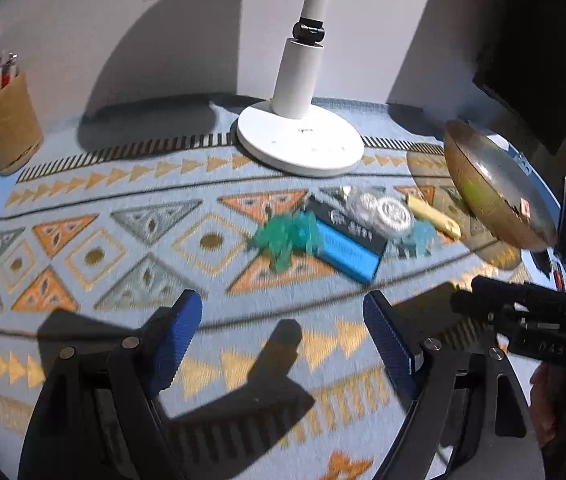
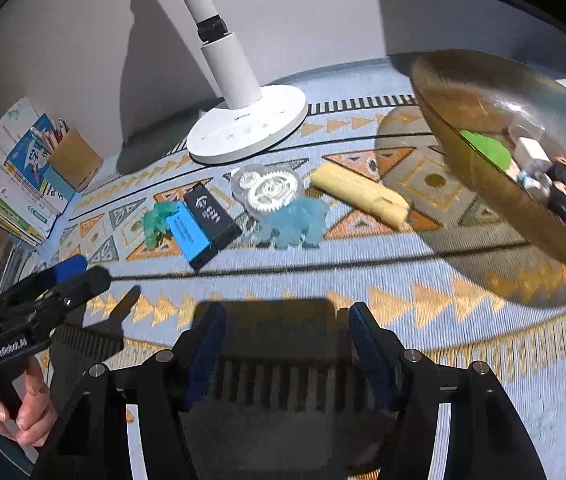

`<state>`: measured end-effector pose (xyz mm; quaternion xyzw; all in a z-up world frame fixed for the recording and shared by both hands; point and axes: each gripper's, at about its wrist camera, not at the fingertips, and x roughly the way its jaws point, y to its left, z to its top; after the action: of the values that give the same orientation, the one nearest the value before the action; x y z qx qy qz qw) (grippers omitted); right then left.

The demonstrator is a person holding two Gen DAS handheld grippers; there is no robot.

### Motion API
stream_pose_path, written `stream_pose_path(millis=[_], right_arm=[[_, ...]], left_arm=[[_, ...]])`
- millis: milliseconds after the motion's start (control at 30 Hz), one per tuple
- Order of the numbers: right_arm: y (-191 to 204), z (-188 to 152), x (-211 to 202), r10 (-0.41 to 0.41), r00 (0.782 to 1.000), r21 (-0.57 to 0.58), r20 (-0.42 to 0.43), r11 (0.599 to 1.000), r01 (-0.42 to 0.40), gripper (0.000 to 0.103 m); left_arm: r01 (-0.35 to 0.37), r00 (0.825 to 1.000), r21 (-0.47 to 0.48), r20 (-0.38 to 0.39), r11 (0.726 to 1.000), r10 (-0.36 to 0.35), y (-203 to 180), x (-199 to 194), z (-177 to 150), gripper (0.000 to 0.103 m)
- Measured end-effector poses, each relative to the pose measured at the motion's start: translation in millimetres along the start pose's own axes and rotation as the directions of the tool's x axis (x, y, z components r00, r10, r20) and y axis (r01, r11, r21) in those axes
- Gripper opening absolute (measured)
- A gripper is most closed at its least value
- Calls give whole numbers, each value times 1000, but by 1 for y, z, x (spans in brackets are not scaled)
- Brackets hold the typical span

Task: Organize rigid objects
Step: 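Grasp the teal dinosaur with left gripper while right gripper grasps the light-blue dinosaur, then lift the teal dinosaur with left gripper while right gripper lifts the light-blue dinosaur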

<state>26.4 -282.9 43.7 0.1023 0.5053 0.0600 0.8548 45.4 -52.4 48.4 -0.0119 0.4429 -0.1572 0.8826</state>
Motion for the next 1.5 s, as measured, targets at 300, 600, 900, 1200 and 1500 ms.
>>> stream_pose_path(millis=[300, 600, 900, 1200, 1500], right_arm=[[0, 26, 17, -21, 1000, -21, 1, 1000, 21, 62], [2, 42, 40, -16, 1000, -17, -4, 1000, 16, 62], [-2, 43, 43, -18, 1000, -2, 23, 1000, 18, 46], [-2, 14, 6, -9, 998, -47, 62, 999, 12, 41], [6, -45, -12, 16, 1000, -164, -13, 986, -18, 42]], left_arm=[[24, 999, -54, -30, 998, -25, -2, 48, 33, 81], [22, 999, -57, -39, 998, -25, 5, 59, 30, 75], [26, 1000, -38, -14, 999, -26, 1, 57, 29, 46], [32, 998, 5, 60, 999, -33, -3, 8, 10, 46], [48, 997, 16, 57, 999, -48, -12, -23, -43, 46]])
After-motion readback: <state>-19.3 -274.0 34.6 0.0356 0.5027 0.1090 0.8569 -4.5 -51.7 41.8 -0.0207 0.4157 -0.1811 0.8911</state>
